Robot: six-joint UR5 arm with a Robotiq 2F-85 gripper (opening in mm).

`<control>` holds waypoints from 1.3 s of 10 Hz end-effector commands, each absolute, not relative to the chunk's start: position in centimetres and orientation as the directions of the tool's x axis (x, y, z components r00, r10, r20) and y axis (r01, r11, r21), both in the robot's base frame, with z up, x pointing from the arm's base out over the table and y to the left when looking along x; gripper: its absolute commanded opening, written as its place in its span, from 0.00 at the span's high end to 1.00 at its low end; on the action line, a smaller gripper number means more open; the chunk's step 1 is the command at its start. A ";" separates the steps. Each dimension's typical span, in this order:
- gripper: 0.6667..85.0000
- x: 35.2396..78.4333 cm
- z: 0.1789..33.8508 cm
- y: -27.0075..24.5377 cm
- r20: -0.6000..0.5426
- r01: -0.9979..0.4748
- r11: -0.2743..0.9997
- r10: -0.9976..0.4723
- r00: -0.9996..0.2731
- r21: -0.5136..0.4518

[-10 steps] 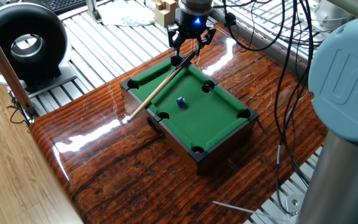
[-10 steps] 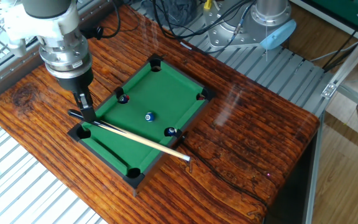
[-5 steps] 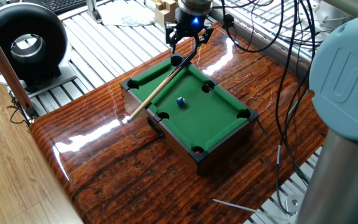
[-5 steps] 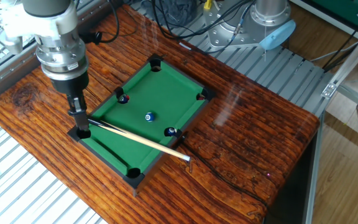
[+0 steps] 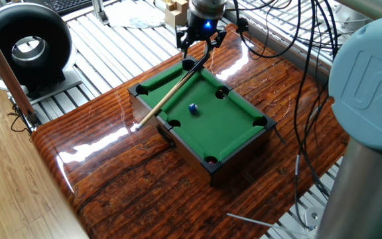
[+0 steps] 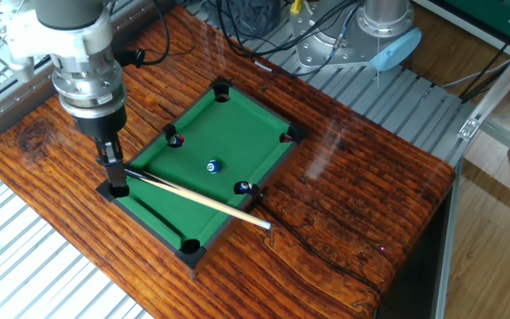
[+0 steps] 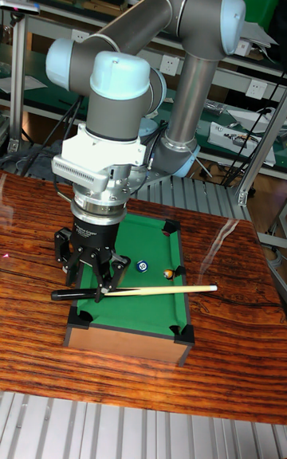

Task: Hit the pool ball

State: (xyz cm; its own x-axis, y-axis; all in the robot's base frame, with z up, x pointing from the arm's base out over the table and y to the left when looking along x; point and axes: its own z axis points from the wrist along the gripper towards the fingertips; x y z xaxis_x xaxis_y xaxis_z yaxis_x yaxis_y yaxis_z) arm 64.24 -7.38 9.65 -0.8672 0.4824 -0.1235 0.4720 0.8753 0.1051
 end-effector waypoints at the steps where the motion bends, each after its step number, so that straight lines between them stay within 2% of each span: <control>1: 0.31 63.7 9.2 -7.7 -0.120 0.438 0.895 0.446 -0.887 0.090; 6: 0.31 64.1 9.2 -6.2 -0.099 0.439 0.884 0.457 -0.884 0.163; 13: 0.30 62.7 8.4 -7.1 -0.081 0.383 0.916 0.393 -0.916 0.118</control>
State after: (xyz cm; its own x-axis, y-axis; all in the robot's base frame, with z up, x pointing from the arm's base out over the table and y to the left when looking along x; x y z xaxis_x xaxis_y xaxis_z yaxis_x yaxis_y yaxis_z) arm 63.28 -7.03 8.58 -0.9040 0.4163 -0.0968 0.4045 0.9065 0.1208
